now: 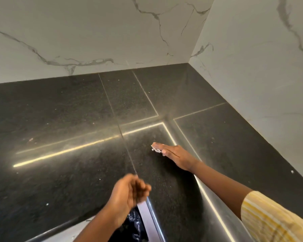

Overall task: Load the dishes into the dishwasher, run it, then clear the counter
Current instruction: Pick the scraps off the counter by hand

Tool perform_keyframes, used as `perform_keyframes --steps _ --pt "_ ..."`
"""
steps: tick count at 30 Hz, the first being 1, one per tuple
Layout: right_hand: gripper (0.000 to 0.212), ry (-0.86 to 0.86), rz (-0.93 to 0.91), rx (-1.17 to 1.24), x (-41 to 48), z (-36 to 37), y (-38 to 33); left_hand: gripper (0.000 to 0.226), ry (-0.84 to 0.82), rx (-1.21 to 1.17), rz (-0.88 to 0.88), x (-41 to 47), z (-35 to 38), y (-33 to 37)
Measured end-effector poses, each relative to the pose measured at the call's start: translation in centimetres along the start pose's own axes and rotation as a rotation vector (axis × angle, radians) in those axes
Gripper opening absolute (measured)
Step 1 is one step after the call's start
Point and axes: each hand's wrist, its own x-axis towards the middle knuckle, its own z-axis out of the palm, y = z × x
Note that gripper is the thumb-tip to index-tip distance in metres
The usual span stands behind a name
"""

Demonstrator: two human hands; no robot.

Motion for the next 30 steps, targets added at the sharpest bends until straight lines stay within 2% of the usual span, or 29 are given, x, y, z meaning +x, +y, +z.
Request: perform_keyframes --steps 3,4,7,11,15,19,21,23,25,28,30 --pt "0.04 0.244 0.142 0.07 -1.2 -0.4 0.4 0.044 -0.017 0.031 -0.344 -1.3 -2.3 -2.6" --pt "0.042 0.274 0.21 0.0 -1.4 -1.0 0.9 0.04 -0.013 0.04 -0.413 -0.9 -2.7 -3.1" --pt "0.047 0.223 0.316 -0.21 -0.9 -1.3 1.3 0.038 0.012 -0.022 -0.531 0.0 -3.9 -4.2" --pt "0.044 0.183 0.165 -0.187 0.5 1.1 -0.8 0.047 -0.011 -0.212 -0.52 1.5 -3.6 -6.1" --pt "0.046 0.072 0.067 -0.259 0.2 3.2 -2.0 0.044 0.015 -0.463 -0.452 3.1 -3.2 -7.5" --pt "0.047 -0.066 -0.051 -0.268 -1.6 5.4 -3.3 0.046 0.01 -0.546 -0.395 3.9 -2.9 -7.6" --pt "0.046 -0.032 -0.063 -0.148 -2.7 6.0 -4.1 0.045 0.017 -0.543 -0.368 4.1 -3.0 -7.6" --pt "0.045 0.093 -0.024 -0.049 -3.9 5.9 -3.9 0.04 0.029 -0.583 -0.347 4.4 -3.0 -7.7" --pt "0.048 0.176 0.06 -0.188 -4.9 5.3 -2.9 0.038 0.044 -0.602 -0.327 4.5 -2.8 -7.9" --pt "0.069 0.099 0.159 -0.614 -5.8 4.8 -1.3 0.039 0.043 -0.591 -0.314 4.4 -2.3 -8.2" --pt "0.082 0.057 0.153 -0.7 -5.7 5.4 -1.5 0.038 0.051 -0.596 -0.303 4.4 -2.1 -8.2"
